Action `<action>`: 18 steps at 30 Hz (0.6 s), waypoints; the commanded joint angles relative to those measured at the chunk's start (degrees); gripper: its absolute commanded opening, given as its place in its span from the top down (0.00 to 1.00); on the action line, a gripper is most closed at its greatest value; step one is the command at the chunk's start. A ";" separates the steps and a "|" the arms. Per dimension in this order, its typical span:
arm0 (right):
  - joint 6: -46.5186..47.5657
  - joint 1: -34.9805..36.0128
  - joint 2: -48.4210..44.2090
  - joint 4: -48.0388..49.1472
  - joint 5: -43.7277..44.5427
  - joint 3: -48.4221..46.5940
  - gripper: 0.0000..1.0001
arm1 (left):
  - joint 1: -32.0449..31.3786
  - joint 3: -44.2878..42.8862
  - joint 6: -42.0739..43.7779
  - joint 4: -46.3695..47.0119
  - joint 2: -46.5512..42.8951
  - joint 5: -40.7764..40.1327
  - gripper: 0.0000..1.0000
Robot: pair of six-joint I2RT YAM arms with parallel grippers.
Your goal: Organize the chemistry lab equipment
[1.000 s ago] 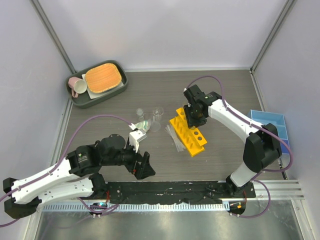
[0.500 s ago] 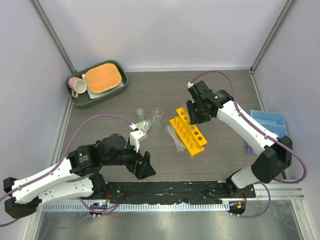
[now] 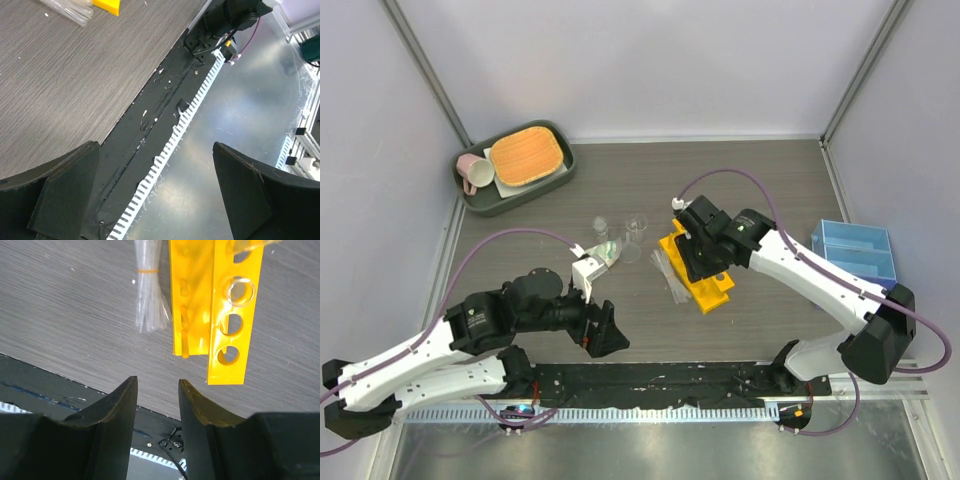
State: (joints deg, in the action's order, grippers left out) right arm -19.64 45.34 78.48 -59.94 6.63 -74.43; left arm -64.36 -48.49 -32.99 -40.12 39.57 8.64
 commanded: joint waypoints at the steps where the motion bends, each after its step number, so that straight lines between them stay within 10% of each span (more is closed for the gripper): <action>1: -0.84 0.19 -0.70 5.09 1.01 4.63 0.56 | 0.29 -2.84 -1.63 0.13 -1.78 -0.73 0.00; 18: 0.74 0.27 5.10 13.53 5.93 9.22 0.56 | 0.29 -2.49 -2.43 -1.28 -2.83 -1.44 0.00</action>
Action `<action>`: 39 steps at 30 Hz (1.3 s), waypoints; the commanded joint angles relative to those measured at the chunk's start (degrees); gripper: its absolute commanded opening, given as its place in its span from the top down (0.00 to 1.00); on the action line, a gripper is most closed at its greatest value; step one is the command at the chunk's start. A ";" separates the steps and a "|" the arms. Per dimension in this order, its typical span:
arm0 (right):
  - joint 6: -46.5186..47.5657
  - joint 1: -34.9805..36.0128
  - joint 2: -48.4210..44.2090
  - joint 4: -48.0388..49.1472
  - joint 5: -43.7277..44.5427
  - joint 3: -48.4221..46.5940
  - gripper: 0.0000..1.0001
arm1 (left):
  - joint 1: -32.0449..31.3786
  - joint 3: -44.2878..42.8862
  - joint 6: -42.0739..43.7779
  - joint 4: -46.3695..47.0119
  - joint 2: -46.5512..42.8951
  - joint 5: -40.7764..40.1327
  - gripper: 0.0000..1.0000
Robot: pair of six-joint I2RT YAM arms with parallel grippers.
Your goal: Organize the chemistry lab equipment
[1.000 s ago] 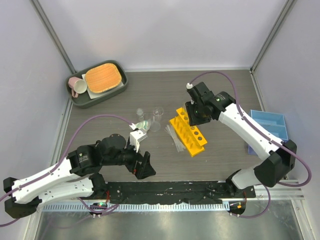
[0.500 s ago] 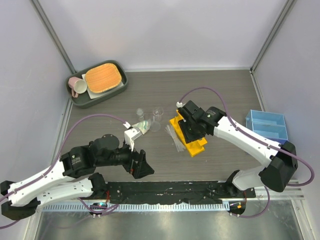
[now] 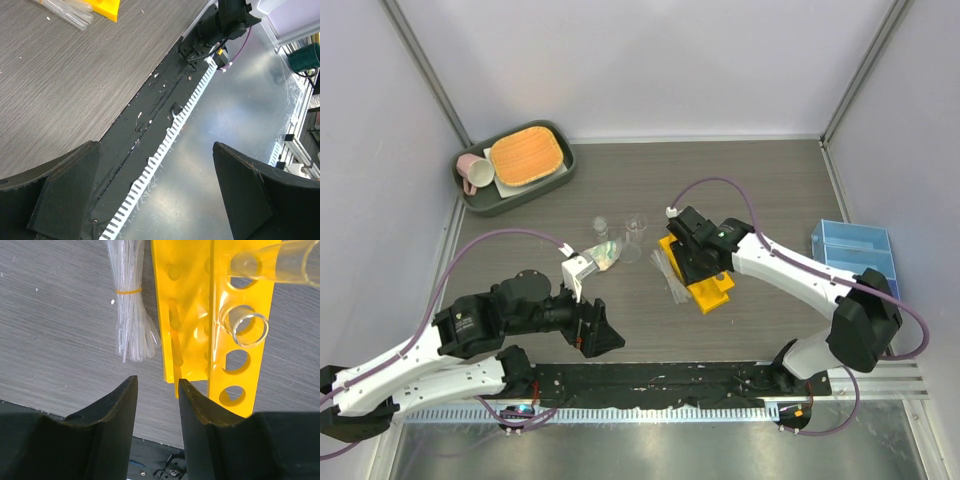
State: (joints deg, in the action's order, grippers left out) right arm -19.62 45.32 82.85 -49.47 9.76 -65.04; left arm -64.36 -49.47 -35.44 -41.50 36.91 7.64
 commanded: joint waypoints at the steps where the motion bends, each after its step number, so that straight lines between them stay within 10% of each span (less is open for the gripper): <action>1: 0.89 0.21 1.17 3.15 3.51 -0.09 0.56 | 0.29 -1.50 0.11 0.01 -0.25 -0.43 0.00; 13: 2.13 0.21 4.16 5.26 5.36 0.35 0.57 | 0.29 -1.77 0.46 -0.60 0.36 -0.96 0.00; 39: 1.60 -3.30 6.36 7.02 7.03 1.93 0.99 | 0.29 -1.94 0.11 -1.66 0.19 -0.96 0.00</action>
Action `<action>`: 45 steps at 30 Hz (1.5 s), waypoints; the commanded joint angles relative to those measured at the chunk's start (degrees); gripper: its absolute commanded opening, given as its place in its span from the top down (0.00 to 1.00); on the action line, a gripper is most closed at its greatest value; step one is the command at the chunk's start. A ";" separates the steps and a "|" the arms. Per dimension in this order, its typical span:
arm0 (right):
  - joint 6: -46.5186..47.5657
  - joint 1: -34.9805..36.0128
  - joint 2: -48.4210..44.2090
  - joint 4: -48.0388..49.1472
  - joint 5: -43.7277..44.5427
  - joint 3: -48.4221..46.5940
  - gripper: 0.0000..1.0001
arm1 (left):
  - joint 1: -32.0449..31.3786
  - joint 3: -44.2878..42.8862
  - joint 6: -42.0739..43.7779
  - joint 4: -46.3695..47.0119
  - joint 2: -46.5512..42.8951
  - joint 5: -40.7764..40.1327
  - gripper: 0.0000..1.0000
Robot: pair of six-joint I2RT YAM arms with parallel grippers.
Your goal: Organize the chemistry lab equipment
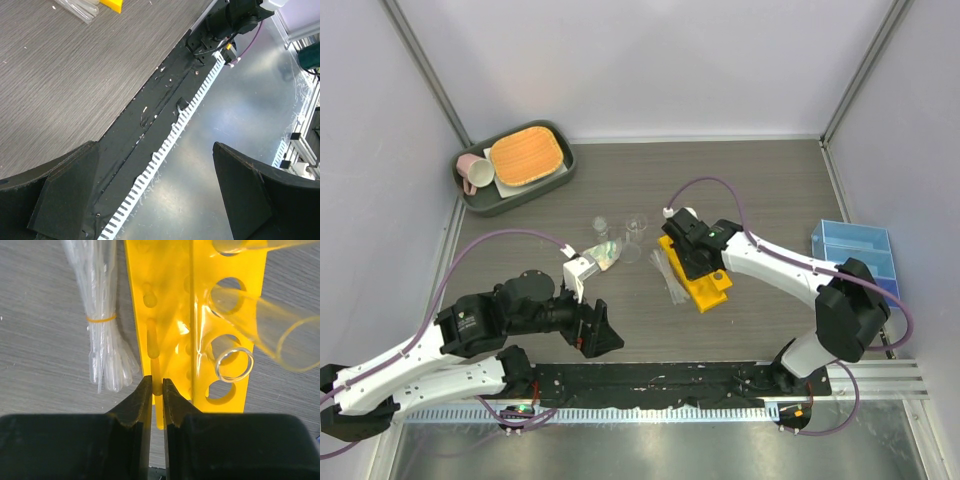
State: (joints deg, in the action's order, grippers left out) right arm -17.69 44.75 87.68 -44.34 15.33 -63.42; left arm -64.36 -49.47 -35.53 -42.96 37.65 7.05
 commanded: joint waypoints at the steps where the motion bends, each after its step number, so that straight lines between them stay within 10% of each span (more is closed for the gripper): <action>1: -0.32 -3.70 1.70 1.80 1.28 0.31 0.99 | 0.29 -1.86 0.28 -0.28 -0.65 -0.54 0.00; 45: 2.84 -38.51 38.70 -1.81 -2.32 -41.61 0.99 | 0.29 1.22 -0.68 -1.51 -2.41 -2.48 0.00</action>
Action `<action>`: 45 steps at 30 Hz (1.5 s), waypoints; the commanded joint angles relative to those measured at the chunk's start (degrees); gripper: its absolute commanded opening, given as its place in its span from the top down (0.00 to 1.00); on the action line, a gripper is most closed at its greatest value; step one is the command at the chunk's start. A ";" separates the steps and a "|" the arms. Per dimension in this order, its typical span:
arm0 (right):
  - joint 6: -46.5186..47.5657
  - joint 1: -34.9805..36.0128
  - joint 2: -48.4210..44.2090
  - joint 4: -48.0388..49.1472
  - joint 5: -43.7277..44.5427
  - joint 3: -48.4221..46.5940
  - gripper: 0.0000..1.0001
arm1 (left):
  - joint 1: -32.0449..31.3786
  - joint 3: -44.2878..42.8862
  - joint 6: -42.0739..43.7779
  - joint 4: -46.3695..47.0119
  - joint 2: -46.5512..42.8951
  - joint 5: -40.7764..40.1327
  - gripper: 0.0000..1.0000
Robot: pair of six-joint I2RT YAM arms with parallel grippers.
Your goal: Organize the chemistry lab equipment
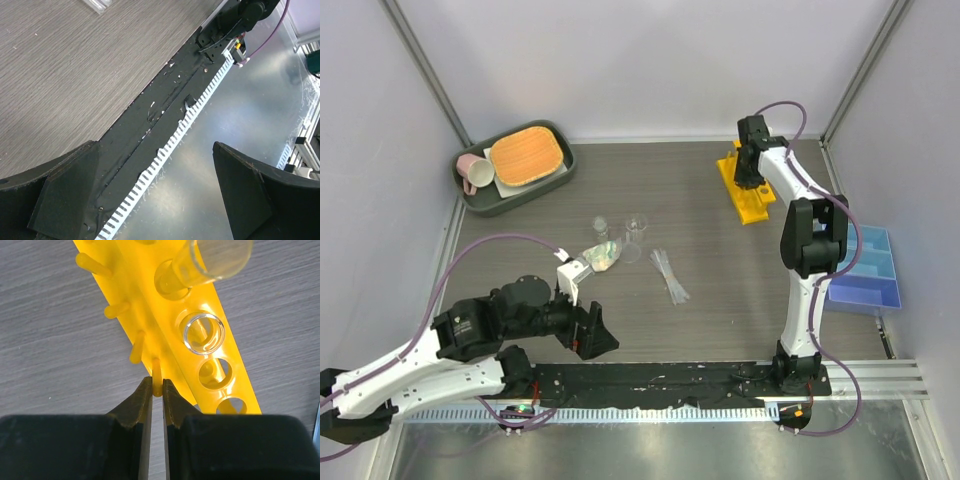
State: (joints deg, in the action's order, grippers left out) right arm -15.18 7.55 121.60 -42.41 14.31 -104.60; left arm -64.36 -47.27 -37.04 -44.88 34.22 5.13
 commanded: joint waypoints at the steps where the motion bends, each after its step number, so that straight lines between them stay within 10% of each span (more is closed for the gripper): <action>1: 0.41 -1.49 5.13 -3.56 -1.38 -0.69 0.98 | 0.29 -1.07 0.91 0.58 1.38 -0.47 0.00; 12: 0.15 -1.84 3.65 -3.12 -2.88 0.62 0.60 | 0.29 -1.52 0.56 1.38 2.43 -0.47 0.00; 45: -2.13 0.71 -12.95 -13.48 1.86 -6.32 0.59 | 0.29 -2.75 0.65 -1.26 0.15 -1.08 0.00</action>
State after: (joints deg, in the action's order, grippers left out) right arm -15.64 7.57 116.40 -52.21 13.78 -107.90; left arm -64.36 -47.79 -37.08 -46.17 34.61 4.91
